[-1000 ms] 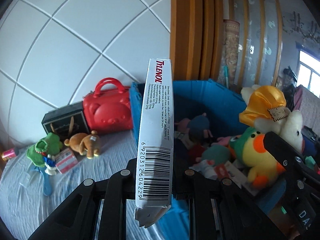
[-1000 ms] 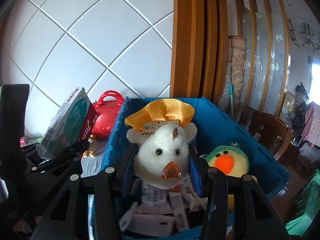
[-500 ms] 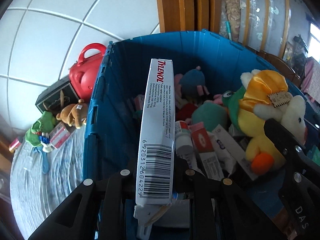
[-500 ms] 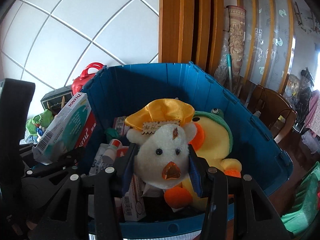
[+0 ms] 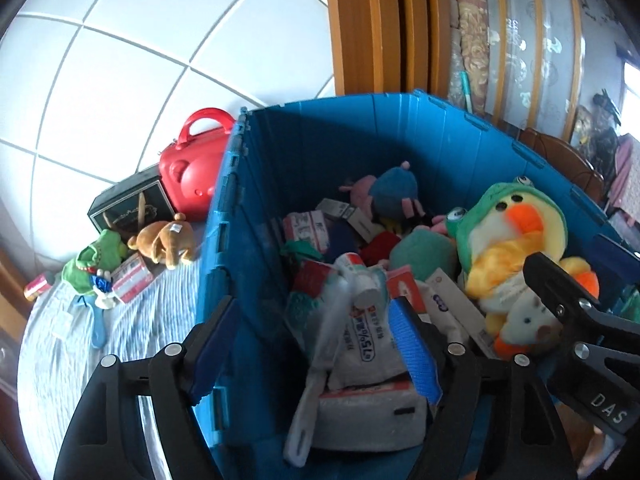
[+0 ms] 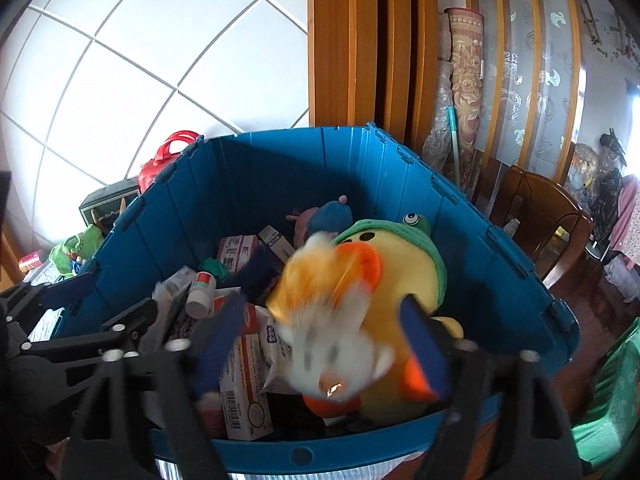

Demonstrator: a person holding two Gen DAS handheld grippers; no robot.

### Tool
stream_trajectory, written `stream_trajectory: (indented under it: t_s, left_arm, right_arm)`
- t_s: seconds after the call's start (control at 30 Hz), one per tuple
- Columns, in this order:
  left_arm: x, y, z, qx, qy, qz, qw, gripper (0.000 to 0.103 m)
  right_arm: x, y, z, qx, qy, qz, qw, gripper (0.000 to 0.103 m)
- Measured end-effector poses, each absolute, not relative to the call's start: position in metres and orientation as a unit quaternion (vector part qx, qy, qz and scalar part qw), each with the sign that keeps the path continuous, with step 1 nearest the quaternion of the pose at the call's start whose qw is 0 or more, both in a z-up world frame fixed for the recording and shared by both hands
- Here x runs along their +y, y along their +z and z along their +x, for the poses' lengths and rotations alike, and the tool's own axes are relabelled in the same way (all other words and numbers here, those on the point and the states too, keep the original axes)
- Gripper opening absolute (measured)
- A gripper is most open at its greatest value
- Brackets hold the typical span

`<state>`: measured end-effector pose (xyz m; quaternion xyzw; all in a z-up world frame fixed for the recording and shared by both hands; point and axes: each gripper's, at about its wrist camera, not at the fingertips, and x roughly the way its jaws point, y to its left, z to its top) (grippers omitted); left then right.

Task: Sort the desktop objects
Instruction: 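Withdraw both open tools from the bin back over the table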

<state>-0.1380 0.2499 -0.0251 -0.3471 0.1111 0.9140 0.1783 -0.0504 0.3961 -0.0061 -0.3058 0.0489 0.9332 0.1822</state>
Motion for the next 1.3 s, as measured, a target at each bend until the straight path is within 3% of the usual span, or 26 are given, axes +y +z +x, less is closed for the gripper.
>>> stream_trajectory:
  t_s: [0.1,0.37,0.63,0.97,1.3]
  left_arm:
    - [0.232,-0.016,-0.128,0.102,0.924,-0.323,0.175,0.084]
    - [0.161,0.014,-0.097,0.067,0.949,-0.273,0.139,0.089]
    - [0.063,0.025,-0.05,0.051,0.964,-0.252,0.071,0.09]
    - [-0.05,0.005,0.0,0.013,0.965,-0.263,0.004,0.093]
    - [-0.074,0.003,0.019,0.013,0.962,-0.273,0.028,0.093]
  right_arm:
    - [0.397,-0.002,-0.047,0.052,0.935,-0.294,0.19,0.102]
    - [0.37,0.016,-0.022,0.063,0.942,-0.262,0.2,0.103]
    - [0.263,0.039,0.019,0.046,0.969,-0.205,0.13,0.103]
    - [0.142,0.006,0.036,0.017,0.968,-0.243,0.058,0.103]
    - [0.093,0.0,0.055,0.003,0.968,-0.244,0.056,0.103]
